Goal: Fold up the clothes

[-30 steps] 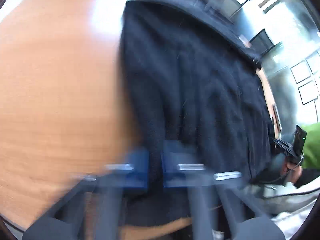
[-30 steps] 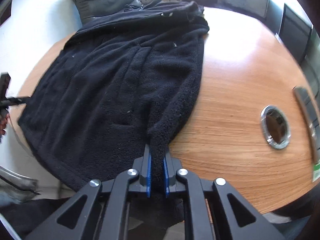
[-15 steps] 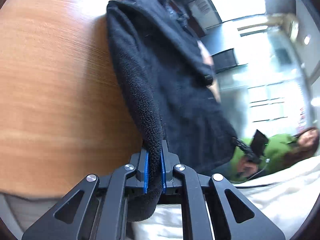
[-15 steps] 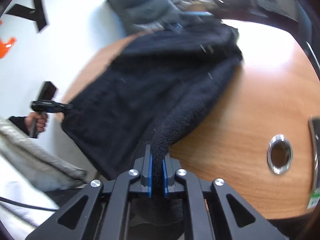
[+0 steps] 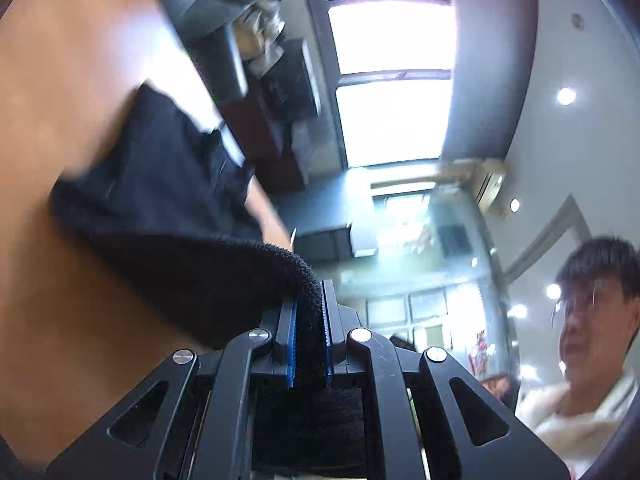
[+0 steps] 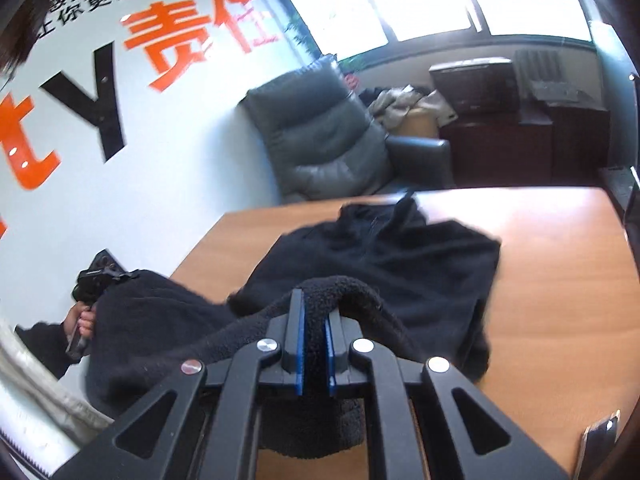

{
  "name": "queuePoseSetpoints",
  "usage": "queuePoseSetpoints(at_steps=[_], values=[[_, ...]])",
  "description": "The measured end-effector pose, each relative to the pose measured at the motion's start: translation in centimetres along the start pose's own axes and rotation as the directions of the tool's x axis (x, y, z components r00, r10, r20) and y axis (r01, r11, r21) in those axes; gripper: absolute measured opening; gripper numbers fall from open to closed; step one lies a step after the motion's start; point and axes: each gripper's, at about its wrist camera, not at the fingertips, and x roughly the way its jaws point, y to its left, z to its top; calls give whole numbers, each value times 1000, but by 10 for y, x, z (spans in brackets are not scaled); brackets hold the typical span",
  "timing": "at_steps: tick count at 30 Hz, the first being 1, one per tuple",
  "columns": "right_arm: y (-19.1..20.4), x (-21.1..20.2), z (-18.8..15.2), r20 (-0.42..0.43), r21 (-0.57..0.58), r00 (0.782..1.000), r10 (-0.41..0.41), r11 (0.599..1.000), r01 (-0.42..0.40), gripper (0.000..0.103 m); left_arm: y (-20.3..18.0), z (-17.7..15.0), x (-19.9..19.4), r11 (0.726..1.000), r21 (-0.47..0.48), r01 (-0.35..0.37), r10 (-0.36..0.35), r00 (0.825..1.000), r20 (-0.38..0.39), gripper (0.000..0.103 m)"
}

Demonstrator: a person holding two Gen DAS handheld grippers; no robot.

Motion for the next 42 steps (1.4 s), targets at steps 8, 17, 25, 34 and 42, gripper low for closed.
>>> queuePoseSetpoints(at_steps=[8,17,25,34,42], values=[[-124,91,27,-85,212,981,-172,959,187,8,90,114,90,987,-107,-122,130,988,78,10],[-178,167,9,-265,236,934,-238,924,302,10,157,146,148,953,-183,-241,248,969,12,11],[-177,164,11,-281,259,938,-205,924,280,20,158,160,88,940,-247,-236,275,951,138,52],[-96,98,38,-61,-193,930,-363,918,345,98,42,115,127,844,396,-362,427,900,-88,64],[-103,199,8,-242,-457,876,-418,845,277,78,67,147,241,848,389,-360,435,893,-120,65]])
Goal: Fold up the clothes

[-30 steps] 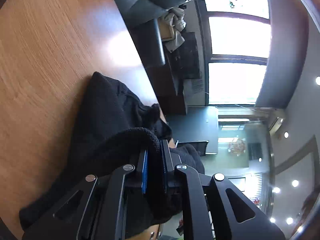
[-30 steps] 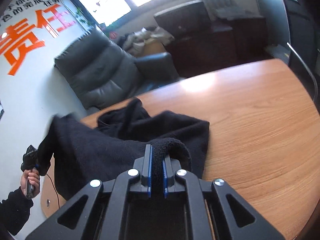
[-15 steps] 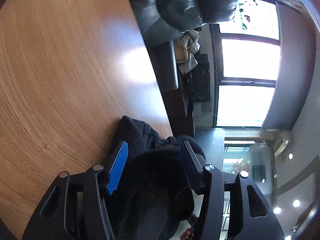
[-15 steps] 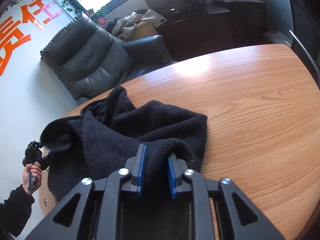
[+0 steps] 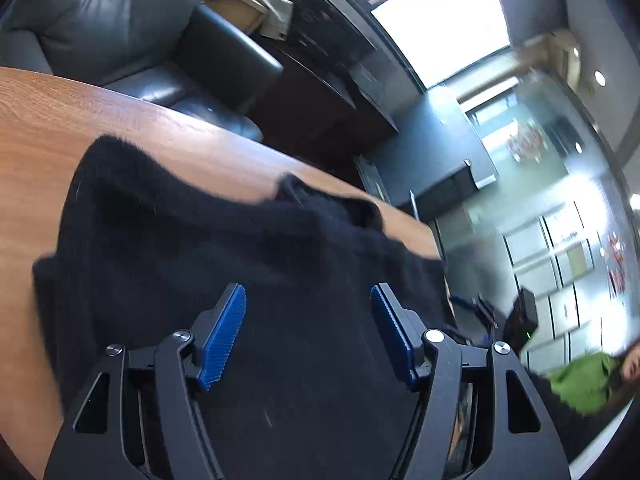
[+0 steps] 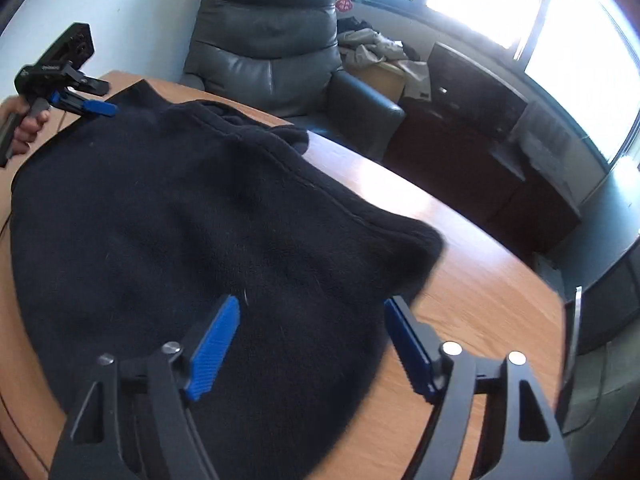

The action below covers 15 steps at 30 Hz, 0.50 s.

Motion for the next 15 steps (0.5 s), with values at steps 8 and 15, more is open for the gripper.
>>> queuePoseSetpoints(at_steps=[8,15], values=[[-61,58,-9,-62,332,990,-128,933,142,91,46,7,-2,995,-9,-97,97,995,-18,14],[-30,-16,10,73,319,991,-113,944,85,85,-19,-17,-26,950,294,-104,109,994,-2,84]])
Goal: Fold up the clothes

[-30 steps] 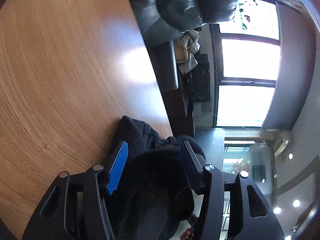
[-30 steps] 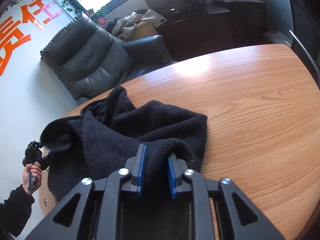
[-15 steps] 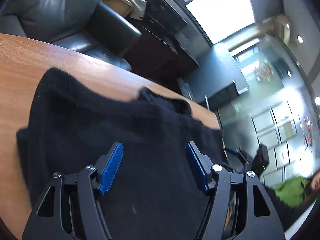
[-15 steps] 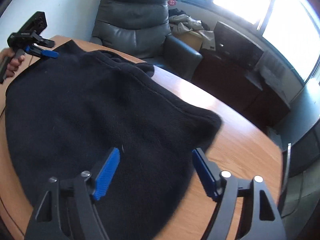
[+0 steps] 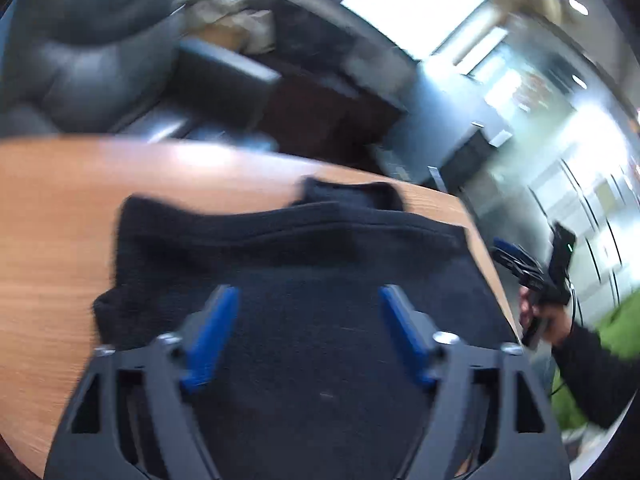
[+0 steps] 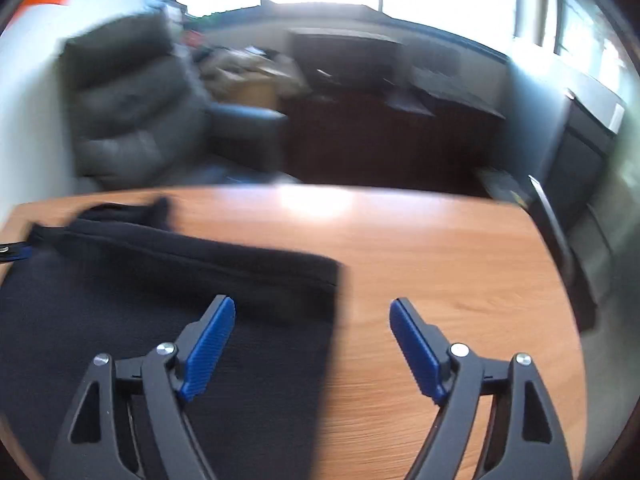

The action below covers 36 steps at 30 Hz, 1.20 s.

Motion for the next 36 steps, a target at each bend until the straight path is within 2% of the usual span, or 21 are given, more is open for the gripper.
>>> queuePoseSetpoints(at_steps=[2,3,5,6,8,9,10,11,12,14,16,17,19,22,23,24,26,28,31,33,36], values=[[37,2,-7,-45,-118,995,88,989,-93,85,-23,-11,5,996,91,17,-14,999,-31,84],[41,11,-17,-91,-133,993,78,987,-90,85,-25,-18,14,993,121,-2,12,997,-77,83],[35,31,-38,-192,-126,981,18,991,-43,82,-26,-28,19,983,176,-48,68,992,-108,76],[20,32,-46,-212,-63,977,20,997,-33,82,-29,-31,19,977,204,-65,91,989,-118,76],[-20,13,-50,-187,66,982,10,998,3,83,-51,-25,5,961,270,-53,82,992,-97,79],[-40,1,-52,-173,127,985,0,992,22,85,-69,-23,4,938,346,-30,59,996,-73,88],[-59,-6,-54,-170,176,985,34,984,-3,91,-86,-20,3,907,420,-10,34,998,-51,100],[-76,-11,-57,-171,220,982,84,974,-45,96,-103,-18,1,871,492,8,8,999,-31,103],[-91,-11,-61,-184,274,970,156,956,-102,97,-118,-15,2,833,553,27,-18,1000,-21,103],[-96,4,-67,-221,325,935,277,925,-197,99,-132,-13,20,793,603,80,-45,996,-73,103],[-97,20,-73,-254,367,887,387,887,-282,99,-135,-12,48,787,607,112,-30,989,-145,103],[-90,24,-75,-251,355,876,411,882,-311,103,-132,-14,55,789,602,124,-29,986,-165,103],[-72,29,-76,-234,304,869,437,881,-362,103,-126,-19,71,789,598,140,-16,978,-208,102],[-47,35,-65,-199,296,843,499,851,-434,101,-121,-34,92,774,618,136,50,960,-274,102],[-38,37,-61,-208,265,847,489,862,-433,81,-120,-37,93,769,626,133,58,960,-275,103],[-28,37,-58,-219,225,854,471,876,-425,56,-119,-40,94,765,630,130,64,959,-275,103],[-17,38,-55,-217,207,867,449,889,-408,36,-116,-38,94,776,617,132,58,959,-279,103],[-11,28,-53,-199,207,883,425,899,-386,28,-117,-39,94,772,624,123,71,958,-277,103],[2,8,-48,-190,168,909,372,924,-343,24,-128,-49,95,768,634,85,111,958,-263,103],[9,-9,-34,-187,98,927,324,946,-310,23,-138,-58,95,796,602,62,116,961,-252,103],[20,-57,-4,-186,-43,952,243,966,-255,23,-160,-71,95,841,540,36,106,967,-231,103]])
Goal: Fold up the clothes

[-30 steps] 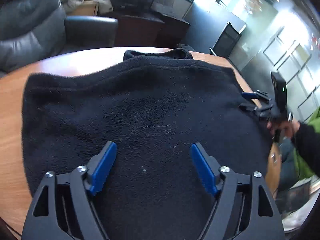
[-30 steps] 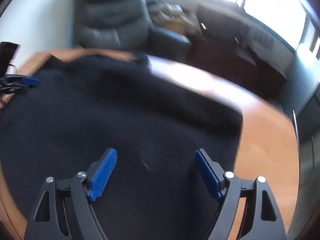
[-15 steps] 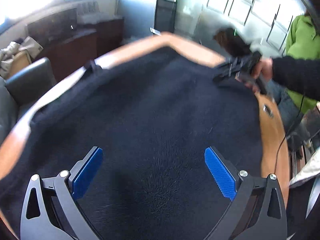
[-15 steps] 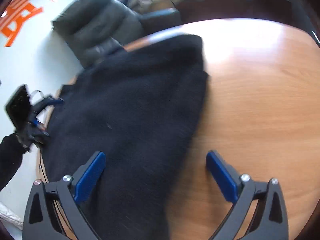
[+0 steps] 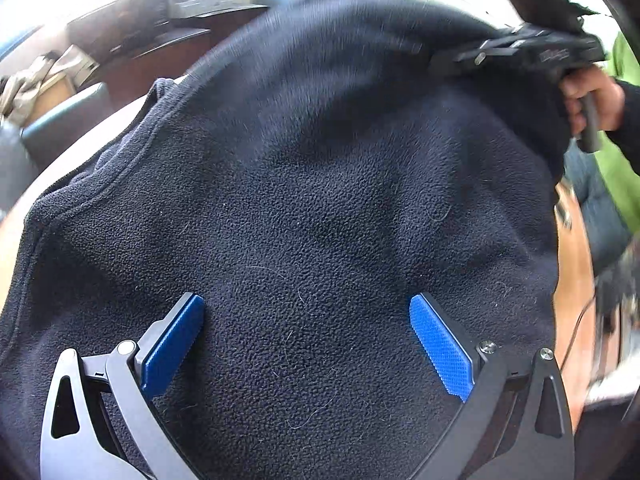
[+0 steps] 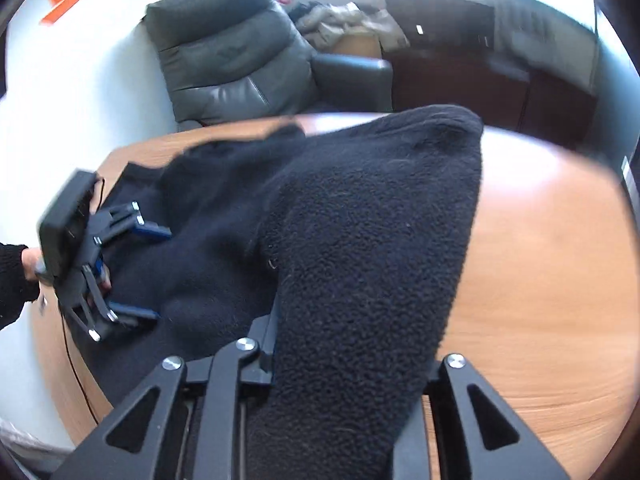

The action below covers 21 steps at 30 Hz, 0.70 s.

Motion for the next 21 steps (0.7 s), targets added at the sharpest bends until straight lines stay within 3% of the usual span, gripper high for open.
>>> queuePoseSetpoints(at_steps=[2,6,9,12,16,18,21], values=[[13,-24,9,-19,-65,999,-41,997,40,23,-18,5,-3,1000,-18,22,-21,1000,21,103],[47,-71,24,-65,-225,988,-139,967,121,23,-39,17,-25,995,105,1,-9,997,80,101],[77,-93,33,-80,-328,977,-198,931,162,22,-34,17,-14,990,137,25,-31,999,36,102],[100,-103,47,-114,-352,975,-192,925,141,22,-36,19,13,992,118,40,-39,999,-11,103],[144,-86,62,-160,-400,971,-179,911,102,22,-35,28,14,996,77,41,-42,999,13,101],[157,-80,66,-185,-388,970,-158,919,76,23,-31,22,-7,996,71,61,-64,997,52,94],[171,-75,71,-216,-347,969,-119,937,38,23,-16,-12,-70,998,46,38,-44,988,145,95]])
